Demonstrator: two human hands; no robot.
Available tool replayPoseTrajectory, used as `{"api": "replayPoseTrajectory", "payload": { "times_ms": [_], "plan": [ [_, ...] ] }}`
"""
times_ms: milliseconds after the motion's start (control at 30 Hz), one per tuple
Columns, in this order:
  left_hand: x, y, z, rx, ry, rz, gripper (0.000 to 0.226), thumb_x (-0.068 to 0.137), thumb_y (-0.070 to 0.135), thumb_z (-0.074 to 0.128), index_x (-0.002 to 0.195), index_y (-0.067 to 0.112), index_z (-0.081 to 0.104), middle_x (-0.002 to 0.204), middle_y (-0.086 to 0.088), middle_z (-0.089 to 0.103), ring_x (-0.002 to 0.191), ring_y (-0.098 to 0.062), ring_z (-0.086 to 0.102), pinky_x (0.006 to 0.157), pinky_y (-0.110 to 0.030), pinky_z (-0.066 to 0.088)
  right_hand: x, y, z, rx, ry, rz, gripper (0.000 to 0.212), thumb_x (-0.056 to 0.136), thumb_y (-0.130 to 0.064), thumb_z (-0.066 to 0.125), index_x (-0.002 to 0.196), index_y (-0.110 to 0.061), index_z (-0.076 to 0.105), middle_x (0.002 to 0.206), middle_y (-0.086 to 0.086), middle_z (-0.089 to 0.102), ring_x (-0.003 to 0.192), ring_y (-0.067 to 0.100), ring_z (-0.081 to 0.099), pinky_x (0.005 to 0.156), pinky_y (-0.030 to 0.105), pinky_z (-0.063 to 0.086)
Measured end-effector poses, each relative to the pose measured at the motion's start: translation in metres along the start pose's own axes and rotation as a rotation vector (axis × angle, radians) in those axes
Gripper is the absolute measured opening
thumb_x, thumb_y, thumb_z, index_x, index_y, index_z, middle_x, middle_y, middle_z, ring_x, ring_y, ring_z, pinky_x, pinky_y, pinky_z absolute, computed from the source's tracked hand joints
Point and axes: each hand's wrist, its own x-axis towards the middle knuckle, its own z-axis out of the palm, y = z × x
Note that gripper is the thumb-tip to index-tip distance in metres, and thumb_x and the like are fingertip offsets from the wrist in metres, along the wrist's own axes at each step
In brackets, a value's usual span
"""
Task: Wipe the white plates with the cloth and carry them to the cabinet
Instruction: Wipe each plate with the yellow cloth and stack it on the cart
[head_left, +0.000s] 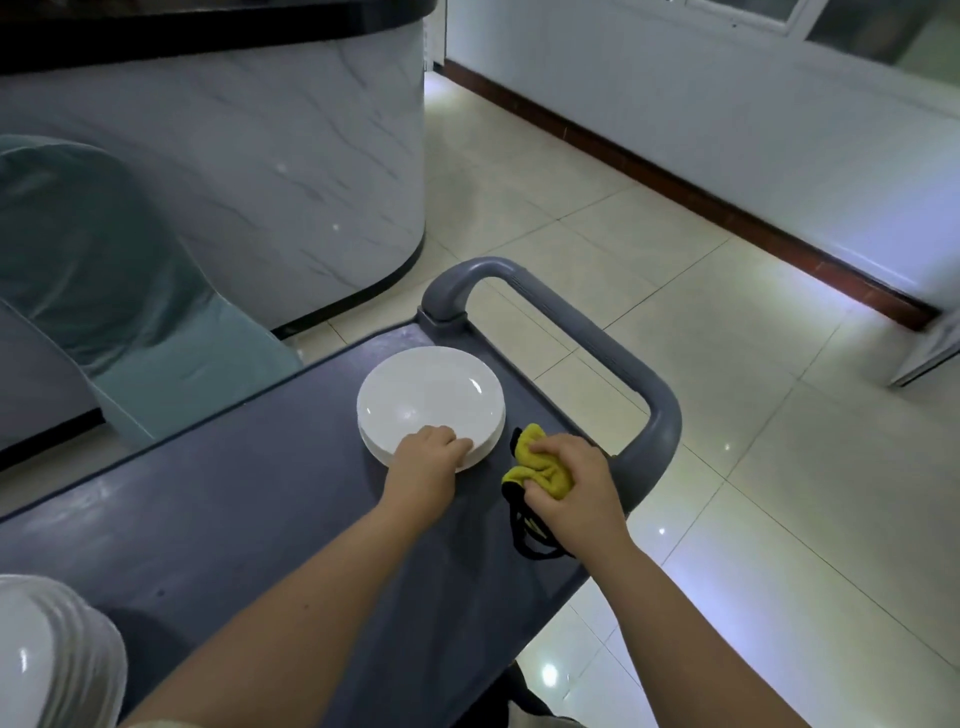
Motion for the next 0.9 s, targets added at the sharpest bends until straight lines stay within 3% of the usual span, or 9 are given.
{"api": "replayPoseTrajectory", "payload": {
  "times_ms": [133,267,400,600,733,900],
  "plan": [
    [-0.006,0.003,0.008,-0.046,0.046,-0.031,0.042,0.051,-0.016,0.072,0.086,0.007,0.073,0.075,-0.009,0.064,0.067,-0.033,0.06,0.056,-0.039,0.048,-0.003,0.003,0.005,-0.021,-0.024,-0.004,0.037,0.076,-0.018,0.074,0.108,-0.032,0.062,0.11,-0.03,0.047,0.106,0.007,0.042,0.089,0.011,0.033],
    [-0.008,0.004,0.011,-0.051,0.064,-0.037,0.025,0.064,-0.005,0.079,0.082,0.01,0.073,0.077,-0.005,0.066,0.07,-0.03,0.062,0.059,-0.034,0.039,-0.005,0.003,0.01,-0.028,-0.053,-0.012,0.037,0.076,-0.019,0.074,0.108,-0.033,0.061,0.11,-0.024,0.051,0.109,0.01,0.044,0.088,0.007,0.031],
    [-0.01,0.004,0.006,0.001,0.05,-0.105,0.015,0.08,0.011,0.071,0.093,0.017,0.073,0.094,-0.002,0.068,0.09,-0.03,0.061,0.074,-0.037,0.037,-0.004,-0.003,0.015,-0.015,-0.064,-0.037,0.039,0.076,-0.019,0.074,0.107,-0.036,0.06,0.113,-0.018,0.054,0.11,0.01,0.044,0.088,0.009,0.032],
    [-0.034,-0.011,-0.052,0.083,0.252,-0.235,0.025,0.07,0.021,0.084,0.092,0.017,0.075,0.086,-0.005,0.066,0.084,-0.032,0.062,0.073,-0.042,0.043,0.008,-0.045,0.035,0.056,-0.054,-0.153,0.042,0.072,-0.012,0.076,0.107,-0.032,0.063,0.109,-0.028,0.05,0.107,0.007,0.043,0.09,-0.001,0.024],
    [-0.085,-0.045,-0.099,0.086,0.353,-0.509,0.021,0.083,0.028,0.073,0.102,0.02,0.073,0.096,-0.004,0.065,0.099,-0.029,0.057,0.082,-0.04,0.038,0.013,-0.097,0.074,0.108,-0.208,-0.328,0.042,0.071,-0.011,0.077,0.108,-0.025,0.065,0.112,-0.009,0.059,0.106,0.015,0.047,0.093,0.006,0.027],
    [-0.196,-0.079,-0.152,0.064,0.493,-0.909,0.023,0.087,0.03,0.066,0.108,0.022,0.072,0.104,-0.006,0.067,0.102,-0.032,0.057,0.083,-0.041,0.045,-0.01,-0.165,0.141,0.168,-0.411,-0.543,0.04,0.07,-0.019,0.072,0.109,-0.018,0.067,0.117,-0.003,0.061,0.105,0.016,0.046,0.096,0.022,0.033]
  ]
}}
